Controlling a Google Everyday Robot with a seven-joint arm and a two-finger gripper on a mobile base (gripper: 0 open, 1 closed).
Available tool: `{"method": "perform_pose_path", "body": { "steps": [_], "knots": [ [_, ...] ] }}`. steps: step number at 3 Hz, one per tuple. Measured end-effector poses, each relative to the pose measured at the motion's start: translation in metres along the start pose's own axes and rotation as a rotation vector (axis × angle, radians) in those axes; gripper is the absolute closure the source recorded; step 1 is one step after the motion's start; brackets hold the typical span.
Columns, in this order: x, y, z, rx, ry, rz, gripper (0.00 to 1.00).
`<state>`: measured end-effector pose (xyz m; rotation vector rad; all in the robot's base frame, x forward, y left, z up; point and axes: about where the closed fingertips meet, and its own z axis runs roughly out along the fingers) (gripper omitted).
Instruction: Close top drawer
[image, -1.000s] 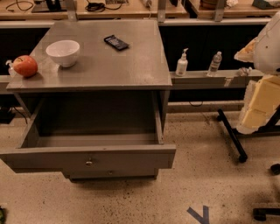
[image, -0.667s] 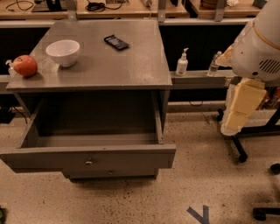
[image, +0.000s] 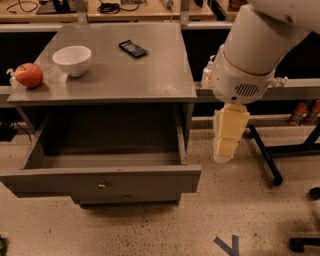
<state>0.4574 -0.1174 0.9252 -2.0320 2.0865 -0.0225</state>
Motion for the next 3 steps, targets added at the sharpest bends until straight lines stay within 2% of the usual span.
{"method": "perform_pose_path", "body": {
  "steps": [1, 2, 3],
  "knots": [
    [-0.006, -0.001, 0.032, -0.04, 0.01, -0.02, 0.0],
    [-0.014, 0.002, 0.091, -0.071, 0.028, -0.057, 0.0],
    [-0.014, 0.002, 0.091, -0.071, 0.028, -0.057, 0.0]
  ]
}}
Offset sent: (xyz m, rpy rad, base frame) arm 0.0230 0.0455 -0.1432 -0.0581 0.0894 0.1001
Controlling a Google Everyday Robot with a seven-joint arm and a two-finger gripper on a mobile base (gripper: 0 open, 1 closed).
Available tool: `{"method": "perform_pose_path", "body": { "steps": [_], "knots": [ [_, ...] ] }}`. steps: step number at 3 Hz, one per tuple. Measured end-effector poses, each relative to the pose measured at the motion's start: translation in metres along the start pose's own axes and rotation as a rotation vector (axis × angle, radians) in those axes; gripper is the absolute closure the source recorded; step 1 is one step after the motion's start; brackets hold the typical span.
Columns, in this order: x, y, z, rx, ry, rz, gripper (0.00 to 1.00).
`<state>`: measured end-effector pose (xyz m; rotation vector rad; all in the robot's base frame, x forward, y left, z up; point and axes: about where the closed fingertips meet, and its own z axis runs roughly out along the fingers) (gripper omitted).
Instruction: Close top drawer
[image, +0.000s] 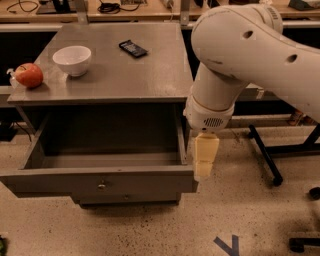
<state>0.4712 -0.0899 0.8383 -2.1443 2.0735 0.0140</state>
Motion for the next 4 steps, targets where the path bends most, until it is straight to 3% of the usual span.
{"method": "perform_pose_path", "body": {
  "steps": [2, 3, 4],
  "knots": [
    [-0.026, -0.014, 0.085, 0.086, 0.003, -0.056, 0.0],
    [-0.03, -0.02, 0.087, 0.122, -0.013, -0.059, 0.0],
    [-0.031, -0.019, 0.09, 0.102, -0.01, -0.068, 0.0]
  ]
}}
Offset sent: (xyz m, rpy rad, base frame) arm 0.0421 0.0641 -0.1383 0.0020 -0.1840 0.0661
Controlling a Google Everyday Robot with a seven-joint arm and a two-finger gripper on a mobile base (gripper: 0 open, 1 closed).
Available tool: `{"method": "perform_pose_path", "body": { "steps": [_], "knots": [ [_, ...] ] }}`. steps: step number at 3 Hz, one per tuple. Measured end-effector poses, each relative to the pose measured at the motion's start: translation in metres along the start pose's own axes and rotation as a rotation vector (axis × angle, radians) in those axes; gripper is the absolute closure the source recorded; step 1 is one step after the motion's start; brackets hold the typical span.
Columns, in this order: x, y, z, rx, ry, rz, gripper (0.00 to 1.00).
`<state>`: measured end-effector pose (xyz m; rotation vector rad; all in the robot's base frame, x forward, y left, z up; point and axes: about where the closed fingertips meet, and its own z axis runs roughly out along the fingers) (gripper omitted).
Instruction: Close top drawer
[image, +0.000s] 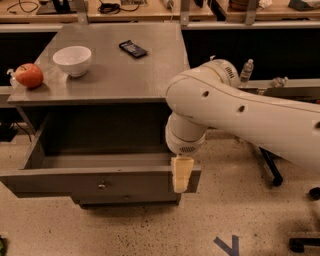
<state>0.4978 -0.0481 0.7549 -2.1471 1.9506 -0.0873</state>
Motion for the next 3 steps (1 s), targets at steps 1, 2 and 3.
{"method": "perform_pose_path", "body": {
  "steps": [1, 2, 3],
  "knots": [
    [-0.006, 0.001, 0.013, -0.035, -0.005, -0.026, 0.0],
    [-0.018, 0.016, 0.042, -0.065, -0.055, -0.08, 0.0],
    [-0.036, 0.02, 0.07, 0.005, -0.134, -0.088, 0.0]
  ]
}}
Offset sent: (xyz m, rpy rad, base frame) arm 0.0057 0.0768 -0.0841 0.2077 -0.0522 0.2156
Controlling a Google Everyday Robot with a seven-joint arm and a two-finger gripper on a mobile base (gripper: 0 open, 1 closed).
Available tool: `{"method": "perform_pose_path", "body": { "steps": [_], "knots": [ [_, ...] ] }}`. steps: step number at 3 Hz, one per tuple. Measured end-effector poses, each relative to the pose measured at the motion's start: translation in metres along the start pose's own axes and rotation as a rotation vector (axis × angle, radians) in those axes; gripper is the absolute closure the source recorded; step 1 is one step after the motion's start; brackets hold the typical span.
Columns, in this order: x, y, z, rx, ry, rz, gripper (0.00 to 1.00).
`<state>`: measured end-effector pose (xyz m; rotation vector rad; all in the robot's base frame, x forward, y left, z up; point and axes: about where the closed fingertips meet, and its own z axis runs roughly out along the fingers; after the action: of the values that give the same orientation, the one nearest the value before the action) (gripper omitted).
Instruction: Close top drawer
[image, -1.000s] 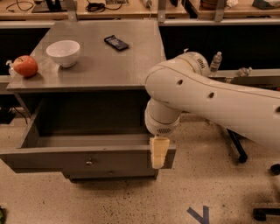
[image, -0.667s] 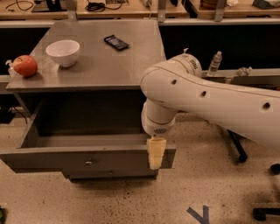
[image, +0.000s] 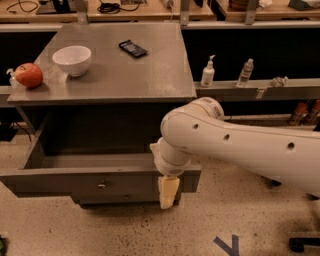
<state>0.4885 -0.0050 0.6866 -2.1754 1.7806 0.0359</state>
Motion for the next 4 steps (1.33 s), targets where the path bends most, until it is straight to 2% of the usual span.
{"method": "perform_pose_path", "body": {
  "steps": [1, 2, 3, 4],
  "knots": [
    [-0.018, -0.01, 0.017, 0.09, -0.047, -0.001, 0.0],
    [-0.03, -0.023, 0.029, 0.137, -0.058, -0.003, 0.14],
    [-0.033, -0.039, 0.04, 0.169, -0.058, 0.015, 0.37],
    [-0.034, -0.056, 0.052, 0.19, -0.05, 0.039, 0.5]
  ]
}}
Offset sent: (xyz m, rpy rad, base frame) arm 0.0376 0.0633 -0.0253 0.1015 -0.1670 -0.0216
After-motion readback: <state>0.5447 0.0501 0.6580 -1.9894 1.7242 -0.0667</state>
